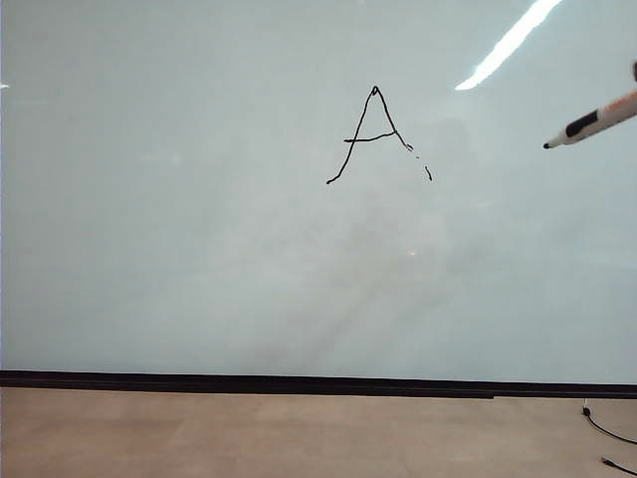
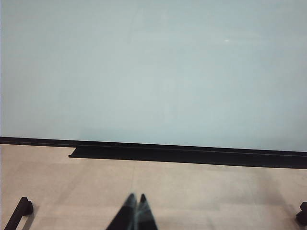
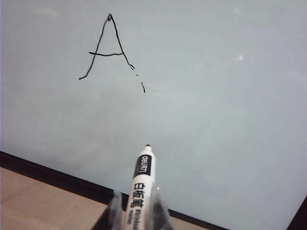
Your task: Pick up the pen on the shelf to the right of the whiteboard and write the letter A.
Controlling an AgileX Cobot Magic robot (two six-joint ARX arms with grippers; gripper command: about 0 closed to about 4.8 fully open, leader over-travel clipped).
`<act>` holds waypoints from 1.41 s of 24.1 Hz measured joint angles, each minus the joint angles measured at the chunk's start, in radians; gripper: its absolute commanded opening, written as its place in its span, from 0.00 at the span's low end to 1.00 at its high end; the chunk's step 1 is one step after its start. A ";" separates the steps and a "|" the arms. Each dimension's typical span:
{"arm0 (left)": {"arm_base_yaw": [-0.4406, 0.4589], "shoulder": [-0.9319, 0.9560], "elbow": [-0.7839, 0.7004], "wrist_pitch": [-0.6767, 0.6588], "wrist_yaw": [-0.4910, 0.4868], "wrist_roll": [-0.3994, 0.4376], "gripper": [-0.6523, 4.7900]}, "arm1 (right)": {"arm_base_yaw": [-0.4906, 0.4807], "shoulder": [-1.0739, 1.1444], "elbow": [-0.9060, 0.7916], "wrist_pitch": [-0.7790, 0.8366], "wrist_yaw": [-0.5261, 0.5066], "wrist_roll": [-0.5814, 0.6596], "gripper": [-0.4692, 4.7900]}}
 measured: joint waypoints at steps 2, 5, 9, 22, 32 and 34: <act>0.000 0.000 0.000 0.000 0.000 0.000 0.11 | 0.000 -0.056 -0.008 -0.050 0.000 0.000 0.07; 0.000 0.000 0.000 0.000 0.000 0.000 0.11 | 0.000 -0.117 -0.008 -0.141 0.006 0.000 0.07; 0.000 0.000 0.000 0.000 0.000 0.000 0.11 | -0.002 -0.113 -0.019 -0.189 0.016 0.000 0.07; 0.000 0.000 0.000 0.000 0.000 0.000 0.11 | -0.002 -0.111 -0.105 -0.095 -0.017 0.029 0.07; 0.000 0.000 0.000 0.000 0.000 0.000 0.11 | -0.209 -0.111 -0.105 -0.111 -0.036 0.030 0.07; 0.000 0.000 0.000 0.000 0.000 0.000 0.11 | -0.285 -0.111 -0.105 -0.110 -0.089 0.031 0.07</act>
